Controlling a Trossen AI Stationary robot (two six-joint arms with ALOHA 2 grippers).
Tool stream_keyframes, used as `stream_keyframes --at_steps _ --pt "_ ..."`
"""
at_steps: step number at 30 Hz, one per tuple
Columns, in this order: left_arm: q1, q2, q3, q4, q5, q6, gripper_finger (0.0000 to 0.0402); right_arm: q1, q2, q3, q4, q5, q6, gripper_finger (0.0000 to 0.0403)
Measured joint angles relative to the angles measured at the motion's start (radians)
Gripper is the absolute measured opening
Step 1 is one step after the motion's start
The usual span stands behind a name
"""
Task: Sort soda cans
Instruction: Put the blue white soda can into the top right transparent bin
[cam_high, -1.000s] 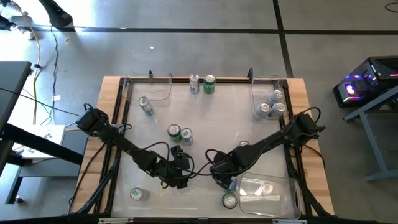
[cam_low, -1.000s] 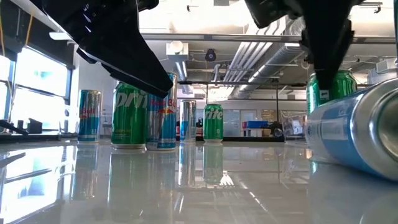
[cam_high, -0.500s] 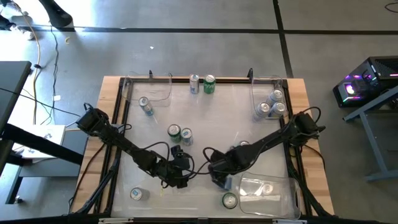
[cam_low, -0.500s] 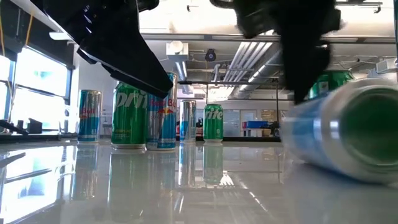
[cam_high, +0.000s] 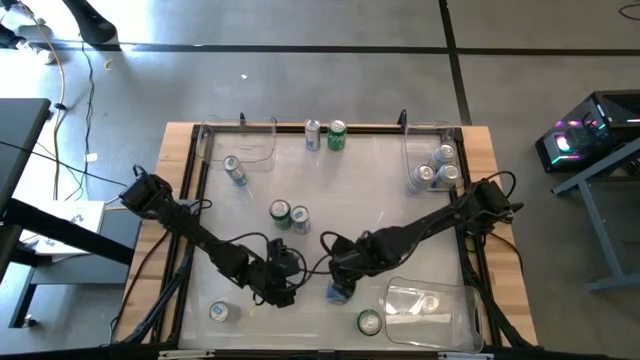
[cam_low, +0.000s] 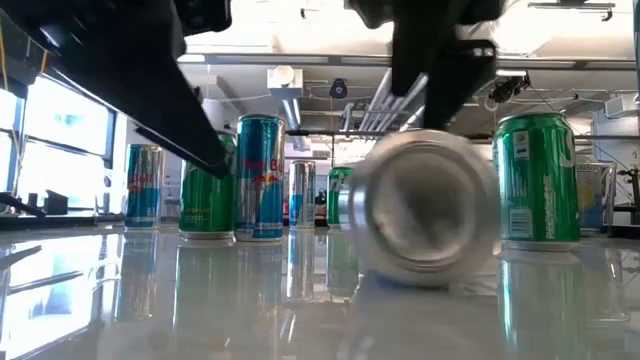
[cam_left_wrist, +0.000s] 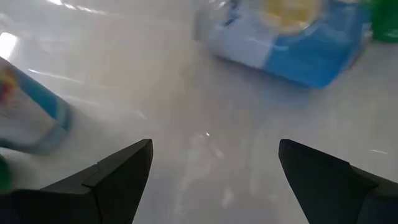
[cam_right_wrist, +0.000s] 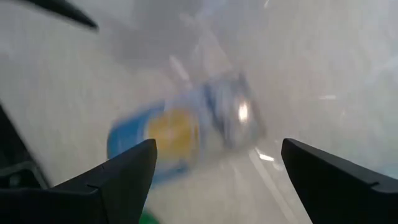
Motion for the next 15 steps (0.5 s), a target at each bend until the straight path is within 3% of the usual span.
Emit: stream_keyframes --at_steps 8,15 --pt "0.012 0.001 -0.019 0.034 0.055 -0.029 0.0313 0.031 -0.002 -0.105 0.136 -0.05 -0.035 0.0342" --pt "0.056 0.002 -0.212 0.441 0.248 -0.126 0.0263 -0.022 -0.002 -0.277 0.483 -0.161 -0.045 0.0342"
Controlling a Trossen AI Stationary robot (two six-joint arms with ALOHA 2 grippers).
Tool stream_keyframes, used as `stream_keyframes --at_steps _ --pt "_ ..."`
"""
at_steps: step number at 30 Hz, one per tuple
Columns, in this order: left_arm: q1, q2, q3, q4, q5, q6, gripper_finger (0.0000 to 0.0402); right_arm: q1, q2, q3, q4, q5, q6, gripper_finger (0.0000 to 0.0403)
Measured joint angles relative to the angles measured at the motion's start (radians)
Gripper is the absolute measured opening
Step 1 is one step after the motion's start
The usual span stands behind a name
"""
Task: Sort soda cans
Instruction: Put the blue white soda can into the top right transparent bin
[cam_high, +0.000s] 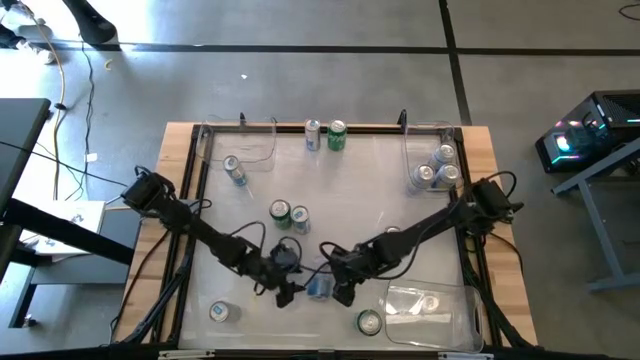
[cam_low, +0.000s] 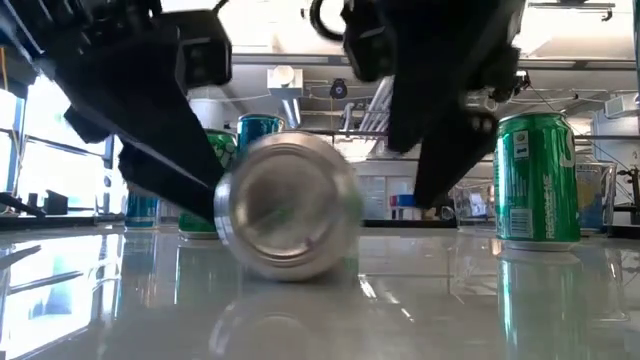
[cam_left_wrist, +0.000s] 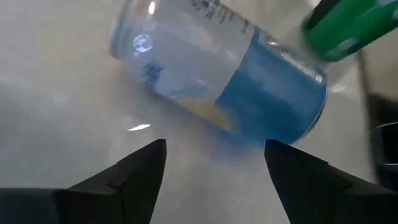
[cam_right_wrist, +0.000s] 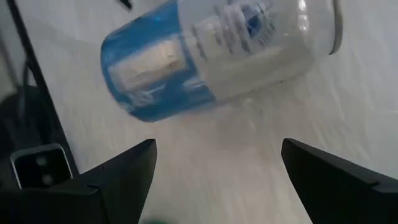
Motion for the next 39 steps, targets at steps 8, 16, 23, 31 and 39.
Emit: stream_keyframes --at_steps 8,16,23,31,39 --pt "0.035 0.0 -0.116 0.238 0.096 -0.022 0.0255 -0.079 0.0 -0.158 0.336 -0.101 0.052 0.0342" --pt "0.067 0.0 -0.161 0.339 0.103 -0.139 0.0255 -0.122 0.0 -0.27 0.566 -0.132 0.132 0.0342" --pt "0.079 0.001 -0.162 0.36 0.105 -0.169 0.0255 -0.134 0.0 -0.392 0.807 -0.12 0.196 0.0342" --pt "0.04 0.0 -0.16 0.313 0.085 -0.266 0.0255 -0.142 -0.004 -0.421 0.828 -0.124 0.21 0.0342" --pt "-0.013 0.001 -0.16 0.248 -0.004 -0.36 0.0255 -0.151 -0.012 -0.423 0.837 -0.106 0.201 0.0342"
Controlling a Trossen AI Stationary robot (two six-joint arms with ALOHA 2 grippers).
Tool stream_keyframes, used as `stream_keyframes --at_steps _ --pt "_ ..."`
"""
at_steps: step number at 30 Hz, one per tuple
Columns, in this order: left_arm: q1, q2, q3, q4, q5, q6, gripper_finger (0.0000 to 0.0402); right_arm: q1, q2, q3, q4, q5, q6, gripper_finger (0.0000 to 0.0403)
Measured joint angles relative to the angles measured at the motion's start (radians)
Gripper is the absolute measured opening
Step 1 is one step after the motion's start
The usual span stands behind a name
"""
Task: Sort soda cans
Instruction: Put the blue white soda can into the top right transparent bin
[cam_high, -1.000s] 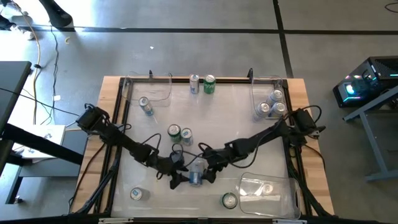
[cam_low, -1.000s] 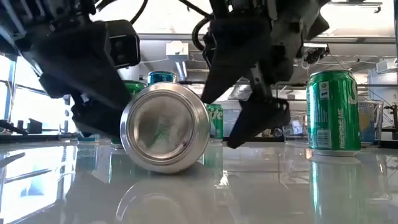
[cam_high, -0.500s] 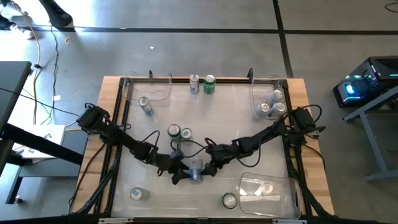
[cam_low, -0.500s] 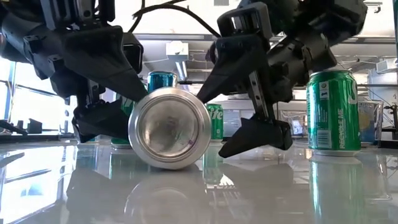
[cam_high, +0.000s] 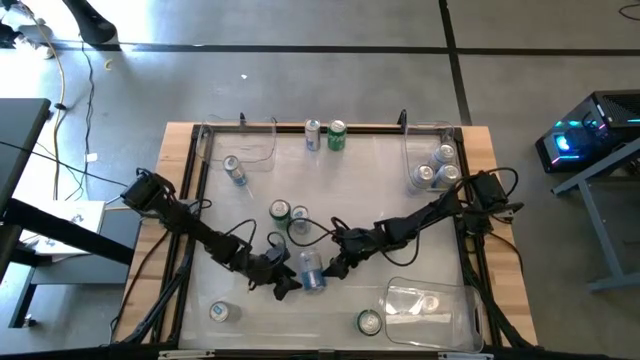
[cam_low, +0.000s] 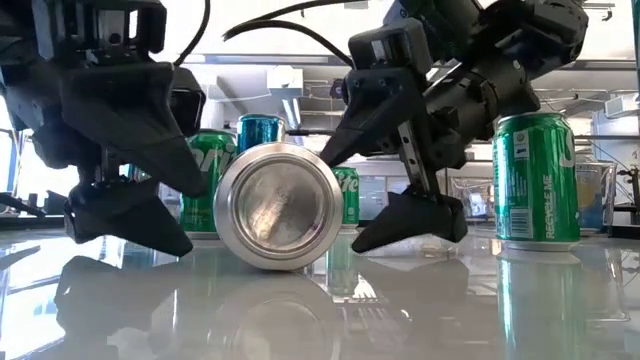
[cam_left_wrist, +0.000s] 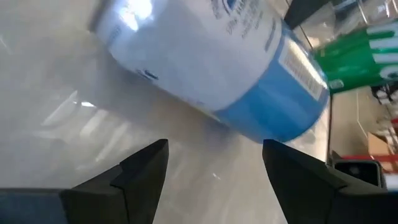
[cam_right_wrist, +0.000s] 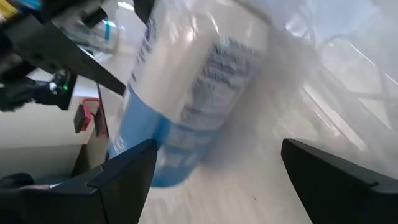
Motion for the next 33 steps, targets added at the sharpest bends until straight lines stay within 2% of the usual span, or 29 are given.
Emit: stream_keyframes --at_steps 6,15,23,33 --pt "0.008 0.0 0.0 0.018 -0.063 0.056 0.0255 -0.023 0.001 0.0 0.067 0.009 -0.029 0.0342" --pt "0.062 0.0 0.0 0.07 -0.048 0.188 0.0255 -0.056 0.044 0.006 0.146 -0.004 -0.028 0.0342" --pt "0.079 0.0 0.0 0.074 -0.058 0.224 0.0255 -0.056 0.04 0.003 0.118 -0.01 -0.054 0.0342" --pt "0.079 0.0 0.002 0.081 -0.08 0.219 0.0255 -0.012 -0.03 0.0 0.003 0.062 -0.09 0.0342"
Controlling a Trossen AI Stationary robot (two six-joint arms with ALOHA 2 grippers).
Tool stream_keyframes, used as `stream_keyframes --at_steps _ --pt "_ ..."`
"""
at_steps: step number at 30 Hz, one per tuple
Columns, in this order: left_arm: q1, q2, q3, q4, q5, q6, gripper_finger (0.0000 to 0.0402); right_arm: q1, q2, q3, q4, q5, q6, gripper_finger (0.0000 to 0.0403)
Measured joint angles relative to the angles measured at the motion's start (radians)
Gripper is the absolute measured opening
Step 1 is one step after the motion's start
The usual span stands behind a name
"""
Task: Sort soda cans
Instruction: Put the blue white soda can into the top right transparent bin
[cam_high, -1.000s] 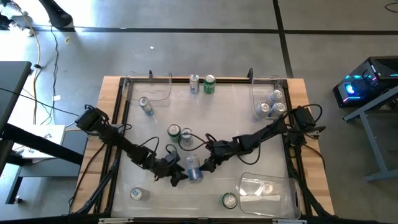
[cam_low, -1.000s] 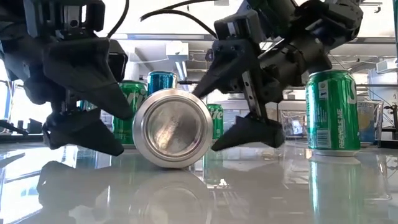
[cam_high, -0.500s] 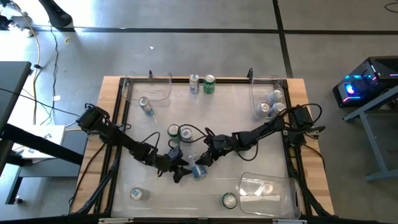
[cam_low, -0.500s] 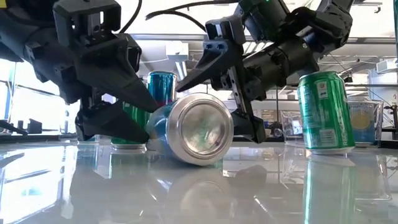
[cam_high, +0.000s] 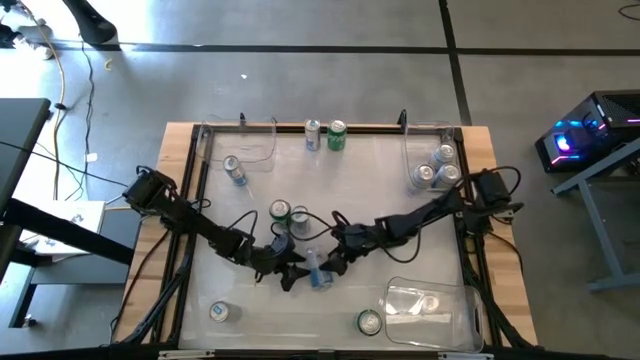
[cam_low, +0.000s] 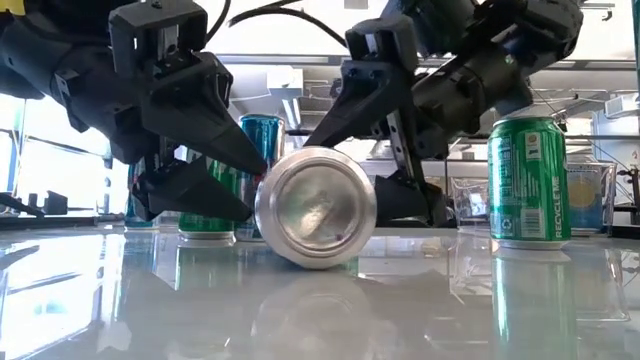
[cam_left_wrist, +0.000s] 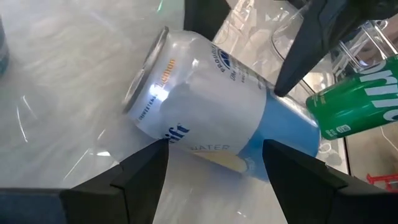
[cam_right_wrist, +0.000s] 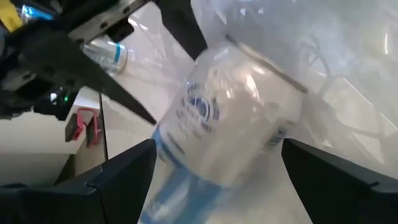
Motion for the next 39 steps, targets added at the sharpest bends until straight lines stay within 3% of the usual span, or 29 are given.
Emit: stream_keyframes --at_steps 8,20,33,39 --pt "0.0 0.0 0.0 0.001 0.007 -0.002 0.0255 0.011 -0.033 0.008 -0.05 0.079 0.015 0.0342" --pt "-0.002 0.0 -0.001 -0.001 0.017 -0.005 0.0255 -0.007 0.037 0.233 -0.367 0.045 -0.094 0.0342" --pt "-0.005 0.0 -0.001 0.008 0.019 0.011 0.0255 -0.058 0.119 0.247 -0.298 -0.116 -0.118 0.0342" --pt "-0.015 0.001 -0.002 0.027 -0.013 0.037 0.0255 -0.071 0.126 0.245 -0.279 -0.141 -0.174 0.0342"
